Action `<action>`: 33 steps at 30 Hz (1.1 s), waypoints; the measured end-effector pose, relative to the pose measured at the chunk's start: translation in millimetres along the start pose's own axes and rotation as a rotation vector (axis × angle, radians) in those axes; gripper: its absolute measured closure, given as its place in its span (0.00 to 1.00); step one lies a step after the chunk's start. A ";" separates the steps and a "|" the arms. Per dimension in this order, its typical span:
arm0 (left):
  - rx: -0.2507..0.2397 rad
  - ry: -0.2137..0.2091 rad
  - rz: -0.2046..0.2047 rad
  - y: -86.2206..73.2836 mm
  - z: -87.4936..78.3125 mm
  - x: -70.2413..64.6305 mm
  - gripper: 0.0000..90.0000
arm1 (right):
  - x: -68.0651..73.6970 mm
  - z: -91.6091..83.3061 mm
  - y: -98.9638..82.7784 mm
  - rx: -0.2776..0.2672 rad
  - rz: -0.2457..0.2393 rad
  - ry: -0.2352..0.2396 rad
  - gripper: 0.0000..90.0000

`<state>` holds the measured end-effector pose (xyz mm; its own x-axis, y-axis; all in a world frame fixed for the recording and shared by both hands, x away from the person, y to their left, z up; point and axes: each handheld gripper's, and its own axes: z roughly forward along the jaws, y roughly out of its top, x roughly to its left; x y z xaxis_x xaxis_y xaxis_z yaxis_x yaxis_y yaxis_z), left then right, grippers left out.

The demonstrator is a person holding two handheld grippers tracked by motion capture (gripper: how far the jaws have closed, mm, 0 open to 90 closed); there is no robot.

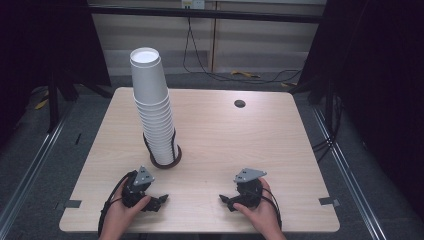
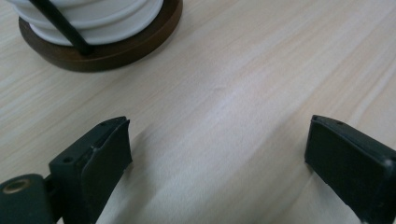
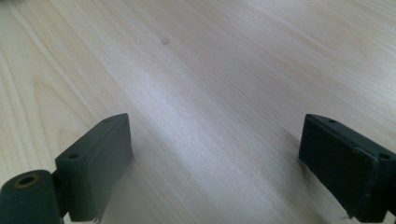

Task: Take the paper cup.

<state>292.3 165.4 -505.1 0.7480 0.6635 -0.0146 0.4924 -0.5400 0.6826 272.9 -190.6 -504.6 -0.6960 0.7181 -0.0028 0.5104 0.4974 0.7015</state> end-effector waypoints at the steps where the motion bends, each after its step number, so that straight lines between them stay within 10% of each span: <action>1: 0.000 0.000 0.000 0.0 0.0 0.0 0.08 | 0.0 0.0 0.0 0.000 0.000 0.000 0.10; 13: -0.089 -0.078 -0.045 16.1 -39.0 22.7 0.10 | -1.5 -0.9 9.7 -0.026 0.005 0.048 0.15; 33: -0.222 -0.131 -0.114 92.0 -106.1 73.0 0.11 | -10.2 -14.2 132.1 -0.205 -0.039 0.148 0.15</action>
<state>345.1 219.1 -365.9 0.7515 0.6333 -0.1847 0.4780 -0.3297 0.8141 340.2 -139.1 -401.7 -0.7872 0.6137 0.0610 0.3790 0.4035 0.8328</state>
